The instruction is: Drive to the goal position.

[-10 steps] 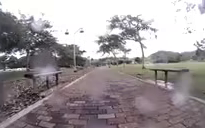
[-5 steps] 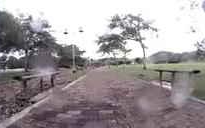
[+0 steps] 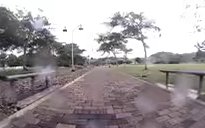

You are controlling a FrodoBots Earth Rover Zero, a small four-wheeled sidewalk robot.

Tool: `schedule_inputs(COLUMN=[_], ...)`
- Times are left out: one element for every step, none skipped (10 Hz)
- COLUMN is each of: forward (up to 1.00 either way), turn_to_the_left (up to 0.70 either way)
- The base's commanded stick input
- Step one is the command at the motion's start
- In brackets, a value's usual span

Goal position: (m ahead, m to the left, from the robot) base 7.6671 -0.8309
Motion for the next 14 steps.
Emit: schedule_inputs(forward=[0.70, 0.70, 0.70, 0.70, 0.70, 0.70, 0.70, 0.70, 0.70, 0.70, 0.70, 0.70, 0.70, 0.70], turn_to_the_left=[0.00, 0.00, 0.00, 0.00, 0.00, 0.00, 0.00, 0.00, 0.00, 0.00, 0.00, 0.00, 0.00, 0.00])
